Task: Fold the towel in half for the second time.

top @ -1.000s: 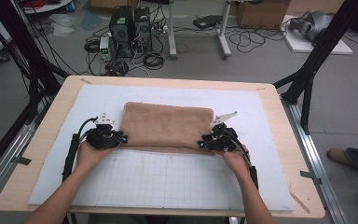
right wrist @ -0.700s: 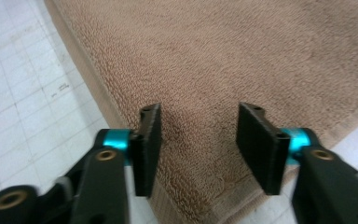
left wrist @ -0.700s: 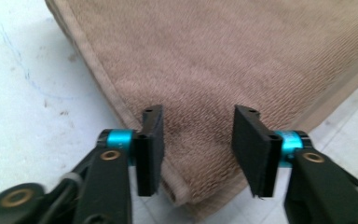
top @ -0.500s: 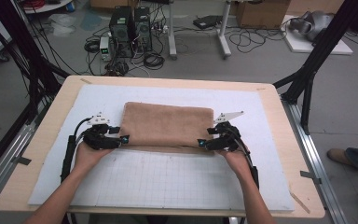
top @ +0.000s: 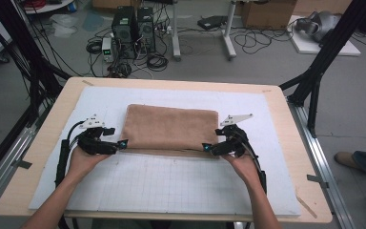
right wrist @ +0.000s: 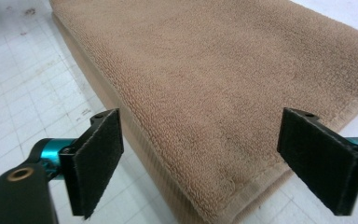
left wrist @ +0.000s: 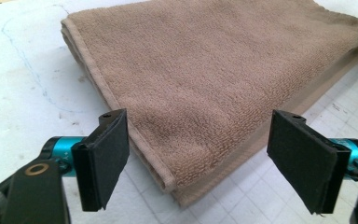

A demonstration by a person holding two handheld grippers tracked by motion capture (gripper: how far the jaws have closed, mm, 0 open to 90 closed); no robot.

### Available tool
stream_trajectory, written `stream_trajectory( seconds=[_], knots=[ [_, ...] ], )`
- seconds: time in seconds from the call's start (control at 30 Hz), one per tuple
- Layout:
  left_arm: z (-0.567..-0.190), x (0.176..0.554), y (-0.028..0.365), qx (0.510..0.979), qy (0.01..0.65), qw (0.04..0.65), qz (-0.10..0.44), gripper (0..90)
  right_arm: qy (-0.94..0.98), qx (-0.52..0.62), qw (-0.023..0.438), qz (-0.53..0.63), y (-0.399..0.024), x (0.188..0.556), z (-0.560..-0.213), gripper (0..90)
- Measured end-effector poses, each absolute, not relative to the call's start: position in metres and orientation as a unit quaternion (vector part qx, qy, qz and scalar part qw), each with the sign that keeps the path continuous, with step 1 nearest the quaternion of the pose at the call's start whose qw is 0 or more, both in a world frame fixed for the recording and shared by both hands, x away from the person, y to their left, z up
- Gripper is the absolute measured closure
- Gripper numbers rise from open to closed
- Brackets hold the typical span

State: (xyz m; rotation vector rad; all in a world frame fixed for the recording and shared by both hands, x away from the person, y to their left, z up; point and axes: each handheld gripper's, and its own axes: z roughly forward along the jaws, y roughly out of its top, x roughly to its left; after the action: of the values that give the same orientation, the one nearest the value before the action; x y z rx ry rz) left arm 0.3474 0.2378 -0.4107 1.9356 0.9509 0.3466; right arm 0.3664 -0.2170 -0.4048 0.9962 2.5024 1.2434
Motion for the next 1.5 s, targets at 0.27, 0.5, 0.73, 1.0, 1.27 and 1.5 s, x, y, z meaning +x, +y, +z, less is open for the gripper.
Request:
stream_trajectory(
  seconds=[0.27, 0.5, 0.73, 1.0, 1.27, 1.5],
  knots=[
    [-0.407, 0.343, 0.241, 0.788, 0.383, 0.460, 0.143, 19.9, 0.839, 0.336, 0.094, 0.417, -0.223, 0.359, -0.405, 12.5],
    [-0.404, 0.337, 0.244, 0.795, 0.376, 0.454, 0.145, 19.9, 0.837, 0.337, 0.101, 0.419, -0.233, 0.352, -0.402, 12.4],
    [-0.403, 0.326, 0.249, 0.795, 0.375, 0.454, 0.148, 19.6, 0.837, 0.334, 0.109, 0.421, -0.243, 0.338, -0.399, 12.3],
    [-0.399, 0.312, 0.257, 0.792, 0.370, 0.459, 0.156, 18.9, 0.831, 0.329, 0.125, 0.430, -0.255, 0.319, -0.392, 12.3],
    [-0.401, 0.296, 0.267, 0.786, 0.376, 0.464, 0.157, 18.8, 0.826, 0.333, 0.129, 0.436, -0.264, 0.303, -0.396, 12.3],
    [-0.401, 0.285, 0.272, 0.787, 0.376, 0.462, 0.163, 18.8, 0.823, 0.336, 0.131, 0.439, -0.272, 0.288, -0.401, 12.2]
  ],
)
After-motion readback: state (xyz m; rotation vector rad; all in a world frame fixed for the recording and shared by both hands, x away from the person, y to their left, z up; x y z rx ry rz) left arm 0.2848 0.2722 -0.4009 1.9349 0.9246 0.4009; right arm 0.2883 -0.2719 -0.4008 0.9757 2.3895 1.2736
